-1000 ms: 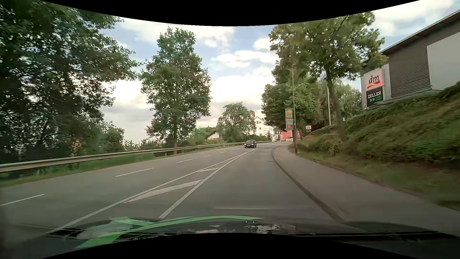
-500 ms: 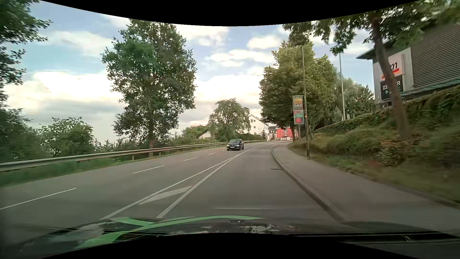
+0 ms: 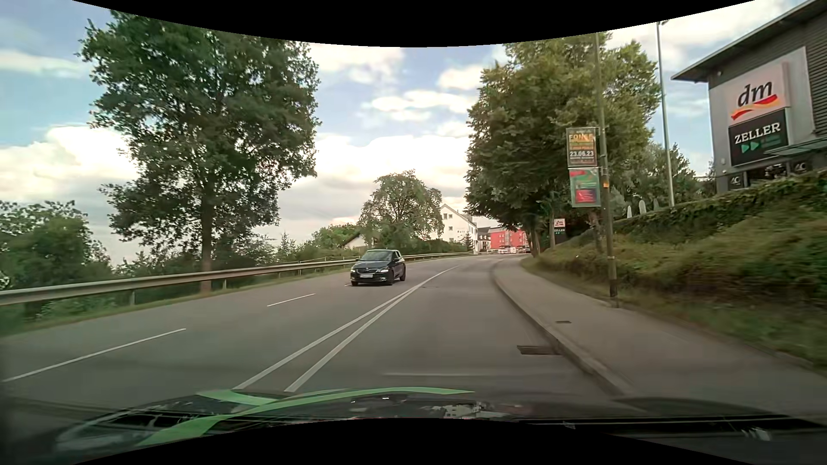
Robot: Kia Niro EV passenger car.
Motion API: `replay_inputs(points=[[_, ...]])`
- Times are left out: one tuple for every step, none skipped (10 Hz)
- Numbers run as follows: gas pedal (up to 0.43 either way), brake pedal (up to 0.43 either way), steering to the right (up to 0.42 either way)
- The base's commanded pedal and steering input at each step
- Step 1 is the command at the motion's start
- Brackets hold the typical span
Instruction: Follow the waypoints while adhering to traffic rules and regulations
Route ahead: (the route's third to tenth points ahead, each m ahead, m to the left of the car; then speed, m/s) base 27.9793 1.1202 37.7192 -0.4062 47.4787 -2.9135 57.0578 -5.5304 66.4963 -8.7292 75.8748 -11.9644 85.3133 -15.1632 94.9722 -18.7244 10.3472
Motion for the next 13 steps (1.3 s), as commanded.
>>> replay_inputs(points=[[0.177,0.0,0.017],[0.189,0.0,0.017],[0.189,0.0,0.017],[0.197,0.0,0.018],[0.197,0.0,0.019],[0.197,0.0,0.022],[0.177,0.0,0.026],[0.177,0.0,0.026],[0.177,0.0,0.026],[0.177,0.0,0.026],[0.177,0.0,0.026],[0.177,0.0,0.026],[0.177,0.0,0.026]])
